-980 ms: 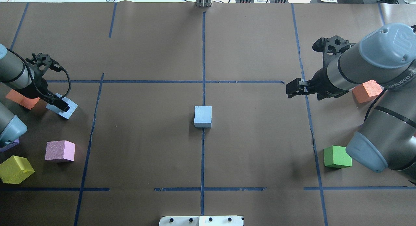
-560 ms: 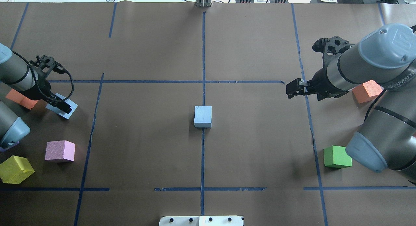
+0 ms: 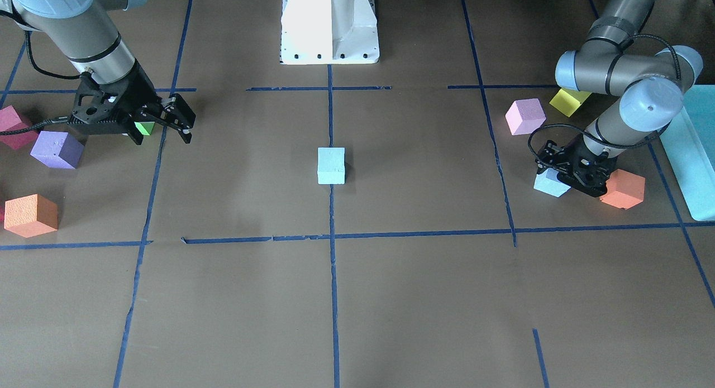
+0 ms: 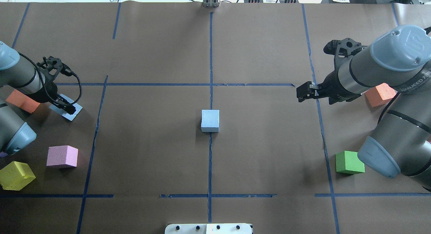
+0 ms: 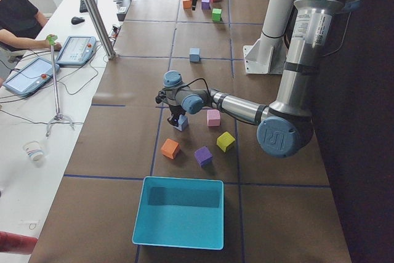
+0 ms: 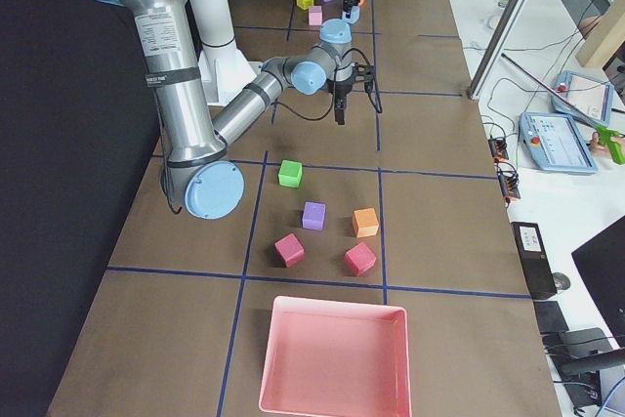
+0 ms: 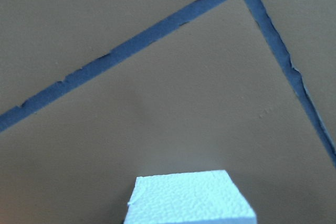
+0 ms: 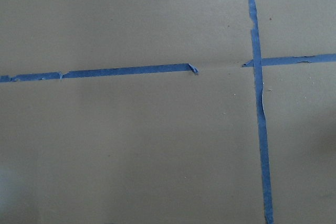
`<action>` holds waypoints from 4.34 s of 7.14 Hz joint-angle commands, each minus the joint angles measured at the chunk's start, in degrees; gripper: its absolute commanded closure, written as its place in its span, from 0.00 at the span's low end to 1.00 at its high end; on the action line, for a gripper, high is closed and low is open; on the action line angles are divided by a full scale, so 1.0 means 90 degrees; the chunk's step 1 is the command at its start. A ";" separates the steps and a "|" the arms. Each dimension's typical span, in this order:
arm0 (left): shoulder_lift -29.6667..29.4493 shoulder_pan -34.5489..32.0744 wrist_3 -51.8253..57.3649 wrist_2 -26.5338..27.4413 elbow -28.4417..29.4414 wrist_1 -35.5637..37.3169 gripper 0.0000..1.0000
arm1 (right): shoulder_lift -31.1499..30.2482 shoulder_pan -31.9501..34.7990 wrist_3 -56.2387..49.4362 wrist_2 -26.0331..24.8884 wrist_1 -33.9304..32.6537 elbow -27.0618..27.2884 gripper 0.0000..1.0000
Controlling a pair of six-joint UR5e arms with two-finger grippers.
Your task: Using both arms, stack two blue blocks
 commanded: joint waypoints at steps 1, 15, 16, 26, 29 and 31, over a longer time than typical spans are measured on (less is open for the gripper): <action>-0.0781 0.0131 -0.1449 0.0077 -0.0171 0.0098 0.68 | 0.0000 0.0000 0.0010 0.0000 0.0000 0.0025 0.00; -0.4790 0.2319 -0.5316 0.1287 0.0922 0.2804 0.72 | -0.0400 0.0010 -0.0048 0.0010 0.0605 -0.0081 0.00; -0.4906 0.2329 -0.5317 0.1337 0.1068 0.2804 0.72 | -0.0400 0.0010 -0.0038 0.0010 0.0673 -0.0101 0.00; -0.4927 0.2368 -0.5317 0.1337 0.1099 0.2804 0.71 | -0.0400 0.0010 -0.0038 0.0000 0.0742 -0.0160 0.00; -0.4917 0.2368 -0.5317 0.1337 0.1099 0.2804 0.70 | -0.0400 0.0010 -0.0029 0.0000 0.0742 -0.0150 0.00; -0.4907 0.2446 -0.5317 0.1327 0.1108 0.2804 0.68 | -0.0400 0.0010 -0.0029 0.0000 0.0742 -0.0150 0.00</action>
